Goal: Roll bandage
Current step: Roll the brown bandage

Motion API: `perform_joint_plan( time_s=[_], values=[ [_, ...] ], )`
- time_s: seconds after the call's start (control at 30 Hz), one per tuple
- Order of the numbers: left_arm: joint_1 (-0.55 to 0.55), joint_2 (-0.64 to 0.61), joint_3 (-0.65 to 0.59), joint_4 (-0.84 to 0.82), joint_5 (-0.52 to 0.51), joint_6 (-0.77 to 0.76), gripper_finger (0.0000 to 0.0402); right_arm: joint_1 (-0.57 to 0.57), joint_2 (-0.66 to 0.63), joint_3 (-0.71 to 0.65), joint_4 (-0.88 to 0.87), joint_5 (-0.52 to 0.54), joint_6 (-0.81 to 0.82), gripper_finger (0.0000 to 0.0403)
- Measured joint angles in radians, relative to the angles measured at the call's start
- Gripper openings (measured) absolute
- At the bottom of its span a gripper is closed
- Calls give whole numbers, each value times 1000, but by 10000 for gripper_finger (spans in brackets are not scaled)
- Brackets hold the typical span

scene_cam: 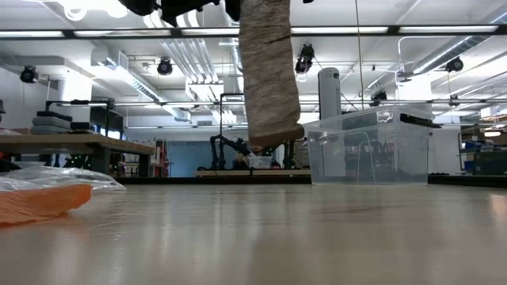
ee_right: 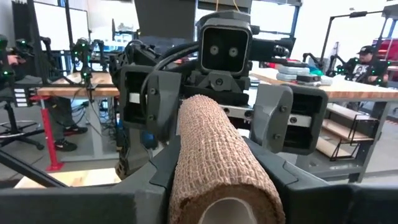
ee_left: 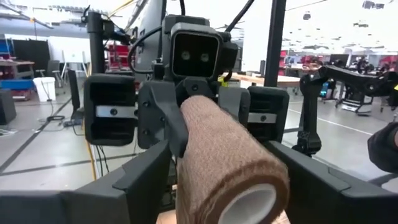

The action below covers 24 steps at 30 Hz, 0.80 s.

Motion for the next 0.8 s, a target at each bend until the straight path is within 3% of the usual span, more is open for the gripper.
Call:
perform_joint_plan(
  time_s=[0.43,0.6,0.8],
  values=[
    [15,18,0,1,-14,7,111,0,0,0,-5,17,94,125],
    [24,18,-2,-7,-14,88,98,0,-4,0,-23,40,254,146],
    [38,14,-1,1,41,205,103,6,-25,1,-29,-8,487,216]
  ],
)
